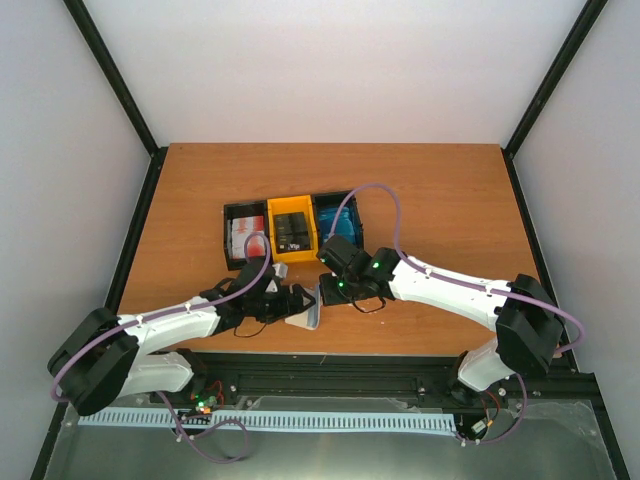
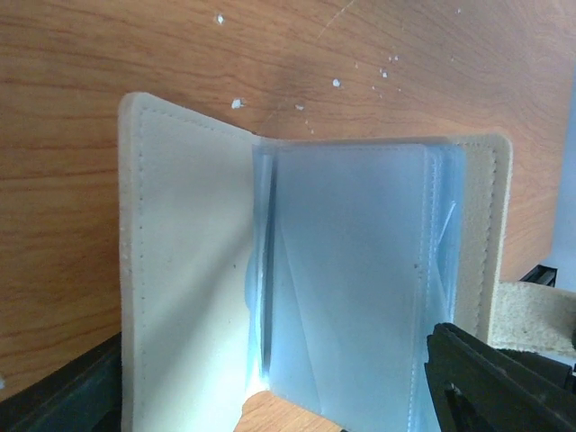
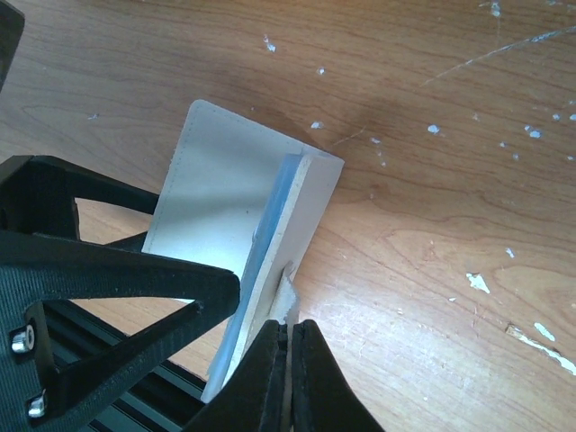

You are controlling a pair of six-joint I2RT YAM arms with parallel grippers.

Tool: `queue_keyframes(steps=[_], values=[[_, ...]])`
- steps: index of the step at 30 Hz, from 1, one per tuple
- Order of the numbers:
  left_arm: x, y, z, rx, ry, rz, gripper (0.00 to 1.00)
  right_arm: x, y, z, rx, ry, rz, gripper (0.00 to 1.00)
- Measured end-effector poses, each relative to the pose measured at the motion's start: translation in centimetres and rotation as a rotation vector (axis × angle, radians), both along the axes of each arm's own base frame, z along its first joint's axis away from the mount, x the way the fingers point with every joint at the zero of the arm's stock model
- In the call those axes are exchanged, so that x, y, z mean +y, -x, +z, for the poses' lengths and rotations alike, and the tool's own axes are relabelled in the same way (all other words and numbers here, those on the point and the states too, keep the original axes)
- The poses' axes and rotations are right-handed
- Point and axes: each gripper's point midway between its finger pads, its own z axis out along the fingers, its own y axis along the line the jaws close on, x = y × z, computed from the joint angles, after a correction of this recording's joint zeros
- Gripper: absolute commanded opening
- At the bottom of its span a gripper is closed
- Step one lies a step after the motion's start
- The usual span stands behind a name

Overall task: Put the credit cards into the card holder
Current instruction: Open the card holder at the center of the board.

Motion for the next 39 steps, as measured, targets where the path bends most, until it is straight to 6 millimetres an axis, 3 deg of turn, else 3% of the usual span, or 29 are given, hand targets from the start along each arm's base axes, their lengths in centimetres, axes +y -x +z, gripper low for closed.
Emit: queue_keyframes(steps=[6,10,15,21,30,32,37,39], values=[[0.0,-0.4,0.8,-0.024,0.010,0.015,0.91,-0.1,-0.1,0.0,-0.007,0.006,0.004,0.03],[-0.2,-0.6,1.4,-0.041,0.030,0.017,0.90,-0.1,-0.1,0.0,-0.007,0.008,0.005,0.03],[-0.2,-0.3,0.5,-0.009,0.017,0.006,0.89,-0.1,-0.1,0.0,-0.008,0.009,0.006,0.03],[-0.4,0.3,-1.6,0.068,-0.025,-0.018,0.68,-0.1,-0.1,-0.1,-0.008,0.009,0.007,0.03],[-0.7,0.0,-0.9,0.047,-0.011,-0.022,0.66,-0.4,-0.2,-0.1,-0.016,0.022,-0.001,0.04],[-0.7,-0.1,-0.8,0.045,-0.010,-0.022,0.66,-0.9,-0.4,-0.3,-0.026,0.047,-0.017,0.09],[-0.5,-0.1,-0.9,0.045,-0.017,-0.018,0.64,-3.8,-1.0,-1.9,-0.044,0.194,-0.095,0.41],[-0.3,-0.1,-0.9,0.044,-0.029,-0.010,0.63,-4.8,-1.2,-2.1,-0.053,0.241,-0.120,0.47]])
